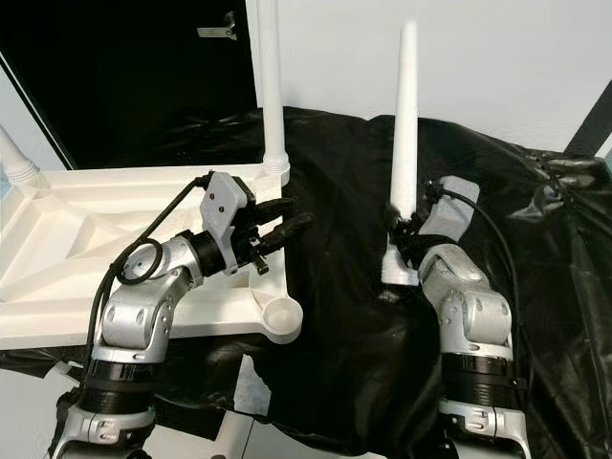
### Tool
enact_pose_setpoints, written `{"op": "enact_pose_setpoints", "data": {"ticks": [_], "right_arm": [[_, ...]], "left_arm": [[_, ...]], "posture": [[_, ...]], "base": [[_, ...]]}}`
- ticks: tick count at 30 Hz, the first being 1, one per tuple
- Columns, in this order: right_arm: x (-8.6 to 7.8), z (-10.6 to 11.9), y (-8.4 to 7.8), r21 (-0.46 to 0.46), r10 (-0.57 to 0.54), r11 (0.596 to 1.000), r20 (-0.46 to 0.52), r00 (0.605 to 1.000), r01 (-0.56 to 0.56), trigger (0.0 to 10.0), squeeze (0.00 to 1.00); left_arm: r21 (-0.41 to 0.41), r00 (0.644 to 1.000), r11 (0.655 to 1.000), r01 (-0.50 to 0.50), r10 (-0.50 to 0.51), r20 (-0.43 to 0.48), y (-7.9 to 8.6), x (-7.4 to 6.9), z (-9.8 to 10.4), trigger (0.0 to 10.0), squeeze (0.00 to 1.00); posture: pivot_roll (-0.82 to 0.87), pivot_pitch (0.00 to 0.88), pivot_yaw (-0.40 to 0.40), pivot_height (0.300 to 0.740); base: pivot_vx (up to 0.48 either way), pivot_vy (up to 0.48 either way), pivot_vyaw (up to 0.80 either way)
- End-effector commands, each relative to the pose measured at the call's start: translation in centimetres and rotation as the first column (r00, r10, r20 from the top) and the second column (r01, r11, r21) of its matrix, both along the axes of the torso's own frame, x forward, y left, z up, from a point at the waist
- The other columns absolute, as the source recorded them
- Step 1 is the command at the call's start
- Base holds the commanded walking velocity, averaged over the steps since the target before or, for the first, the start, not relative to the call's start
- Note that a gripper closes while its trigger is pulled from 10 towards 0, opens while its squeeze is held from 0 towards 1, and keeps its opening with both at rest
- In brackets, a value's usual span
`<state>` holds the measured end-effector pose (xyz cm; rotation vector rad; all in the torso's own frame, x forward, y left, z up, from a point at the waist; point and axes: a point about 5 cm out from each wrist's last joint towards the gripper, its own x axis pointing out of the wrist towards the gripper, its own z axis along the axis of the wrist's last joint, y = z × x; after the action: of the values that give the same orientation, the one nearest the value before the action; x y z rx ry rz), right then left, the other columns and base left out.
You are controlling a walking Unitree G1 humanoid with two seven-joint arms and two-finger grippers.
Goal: Building children table
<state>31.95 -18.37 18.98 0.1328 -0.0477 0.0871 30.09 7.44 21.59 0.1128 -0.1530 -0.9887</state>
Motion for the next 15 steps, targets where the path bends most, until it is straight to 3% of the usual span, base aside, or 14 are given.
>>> {"op": "enact_pose_setpoints", "data": {"ticks": [1, 4, 5, 6, 7, 12, 13, 15], "right_arm": [[-0.2, 0.5, 0.7, -0.048, 0.044, 0.998, 0.076, 0.996, -0.04, 10.0, 0.0], [-0.6, 0.5, 1.9, -0.093, 0.129, 0.989, 0.15, 0.98, -0.116, 10.0, 0.0], [-0.8, 0.5, 2.3, -0.112, 0.152, 0.985, 0.169, 0.974, -0.134, 10.0, 0.0], [-0.8, 0.5, 2.3, -0.112, 0.152, 0.985, 0.169, 0.974, -0.134, 10.0, 0.0], [-0.9, 0.3, 3.0, -0.236, 0.169, 0.964, 0.194, 0.966, -0.121, 10.0, 0.0], [-1.1, -0.2, 3.7, -0.286, 0.201, 0.949, 0.211, 0.957, -0.136, 10.0, 0.0], [-1.3, -0.4, 4.1, -0.301, 0.228, 0.941, 0.222, 0.948, -0.155, 10.0, 0.0], [-1.4, -0.5, 4.3, -0.312, 0.246, 0.935, 0.23, 0.942, -0.168, 10.0, 0.0]], "left_arm": [[-0.049, 0.991, 0.99, -0.132, 0.132, -0.002, 0.4, 0.8, 0.4, 10.0, 0.0], [-0.056, 0.996, 0.995, -0.083, 0.082, -0.019, 0.2, 0.9, 0.4, 10.0, 0.0], [-0.071, 0.997, 0.995, -0.068, 0.066, -0.039, 0.2, 0.9, 0.4, 10.0, 0.71], [-0.071, 0.997, 0.995, -0.068, 0.066, -0.039, 0.2, 0.9, 0.4, 10.0, 0.71], [-0.108, 0.998, 0.994, -0.032, 0.027, -0.053, 0.1, 0.9, 0.7, 10.0, 1.0], [-0.089, 0.998, 0.996, -0.001, -0.006, -0.07, 0.0, 0.9, 0.5, 10.0, 1.0], [-0.085, 0.997, 0.996, 0.011, -0.017, -0.08, -0.1, 0.9, 0.5, 10.0, 0.82], [-0.085, 0.996, 0.996, 0.018, -0.025, -0.085, -0.2, 0.9, 0.5, 10.0, 0.82]], "posture": [[0.02, 0.0, 0.001, 0.74], [0.03, 0.0, 0.0, 0.74], [0.03, 0.0, 0.002, 0.74], [0.03, 0.0, 0.002, 0.74], [0.03, 0.0, 0.003, 0.74], [0.03, 0.0, 0.003, 0.74], [0.03, 0.0, 0.004, 0.74], [0.03, 0.0, 0.004, 0.74]], "base": [[0.0, 0.0, 0.0], [0.0, 0.0, 0.0], [0.0, 0.0, 0.0], [0.0, 0.0, 0.0], [0.0, 0.0, 0.0], [0.0, 0.0, 0.0], [0.0, 0.0, 0.0], [0.0, 0.0, 0.0]]}}
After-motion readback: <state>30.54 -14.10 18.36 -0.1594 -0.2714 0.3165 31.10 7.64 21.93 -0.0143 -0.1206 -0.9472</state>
